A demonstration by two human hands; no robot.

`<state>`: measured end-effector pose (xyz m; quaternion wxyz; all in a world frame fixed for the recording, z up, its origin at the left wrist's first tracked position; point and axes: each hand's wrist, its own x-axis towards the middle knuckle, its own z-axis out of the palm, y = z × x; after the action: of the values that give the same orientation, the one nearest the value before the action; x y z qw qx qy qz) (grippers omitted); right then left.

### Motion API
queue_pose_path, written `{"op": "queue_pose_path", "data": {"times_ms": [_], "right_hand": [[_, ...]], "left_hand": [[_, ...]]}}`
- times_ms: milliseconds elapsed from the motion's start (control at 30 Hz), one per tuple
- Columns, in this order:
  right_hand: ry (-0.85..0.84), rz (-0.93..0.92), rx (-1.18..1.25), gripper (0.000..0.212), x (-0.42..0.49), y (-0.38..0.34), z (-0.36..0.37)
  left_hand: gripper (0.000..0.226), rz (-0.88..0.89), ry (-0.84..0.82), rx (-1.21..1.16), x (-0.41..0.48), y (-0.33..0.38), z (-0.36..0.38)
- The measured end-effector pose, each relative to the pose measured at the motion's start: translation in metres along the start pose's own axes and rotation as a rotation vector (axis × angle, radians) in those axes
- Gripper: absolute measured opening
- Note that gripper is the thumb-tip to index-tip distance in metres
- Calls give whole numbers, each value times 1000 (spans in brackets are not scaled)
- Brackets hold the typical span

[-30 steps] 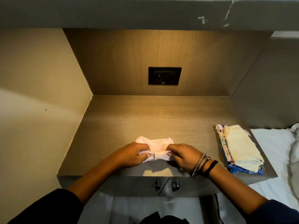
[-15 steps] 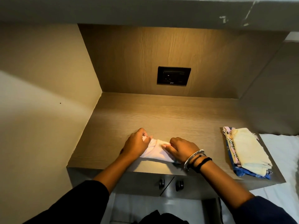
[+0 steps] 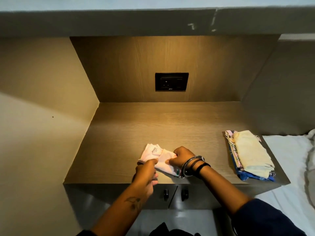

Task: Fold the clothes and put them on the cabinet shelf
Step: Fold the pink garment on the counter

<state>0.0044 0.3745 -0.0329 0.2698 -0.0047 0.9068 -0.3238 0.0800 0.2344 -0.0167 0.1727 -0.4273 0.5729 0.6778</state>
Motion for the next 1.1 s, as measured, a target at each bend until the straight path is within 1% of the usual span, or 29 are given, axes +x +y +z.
{"op": "queue_pose_path", "data": {"times_ms": [33,167,233,267,367,400,500,533,600,633,700,733,800,833,867,900,933,967,1000,1033,1067,1100], "right_hand": [[1,21,108,21,-4,2,-3],[37,73,594,15,-29,14,-33],[78,69,770,8,-46,24,-58],[112,50,817,7,-54,28,-70],[280,-20,811,11,-81,49,-105],[350,-36,794,10,-90,58,-115],[561,-36,672,13,-105,91,-145],[613,-15,636,10,-106,100,-149],[701,55,584,15,-108,130,-160],[700,99,538,20,-106,137,-157],[666,198,418,26,-102,155,-151],[658,232,349,27,-100,168,-149],[673,254,201,31,-95,184,-147],[682,264,147,34,-93,191,-149],[682,282,108,37,-92,195,-151],[678,315,84,42,-90,199,-153],[664,358,69,49,-88,201,-154],[632,402,82,57,-85,205,-157],[588,426,144,61,-81,207,-160],[537,426,236,59,-77,207,-163],[497,411,340,51,-74,208,-164],[481,388,438,43,-71,210,-164]], "left_hand": [[15,-9,-60,-28,-1,5,7],[18,22,-163,-19,-1,24,40],[18,52,-234,-18,-5,27,62],[19,59,-308,-70,-9,30,73],[20,40,-595,-300,-30,37,119],[22,34,-668,-338,-37,38,135],[31,54,-801,-325,-51,38,185],[31,71,-825,-307,-53,36,197],[32,80,-860,-239,-54,27,236],[32,88,-837,-176,-49,23,243],[30,169,-705,45,-38,12,258],[27,267,-608,175,-32,6,268],[23,582,-378,465,-20,-4,280],[27,742,-253,629,-17,-7,283],[36,835,-137,756,-14,-9,284],[45,833,-55,805,-11,-11,284],[55,749,-24,797,-9,-11,283],[61,619,-25,761,-7,-13,283],[65,481,-65,689,-6,-14,284],[64,351,-136,582,-7,-15,284],[59,249,-214,483,-10,-16,285],[53,187,-274,429,-14,-16,286]]}}
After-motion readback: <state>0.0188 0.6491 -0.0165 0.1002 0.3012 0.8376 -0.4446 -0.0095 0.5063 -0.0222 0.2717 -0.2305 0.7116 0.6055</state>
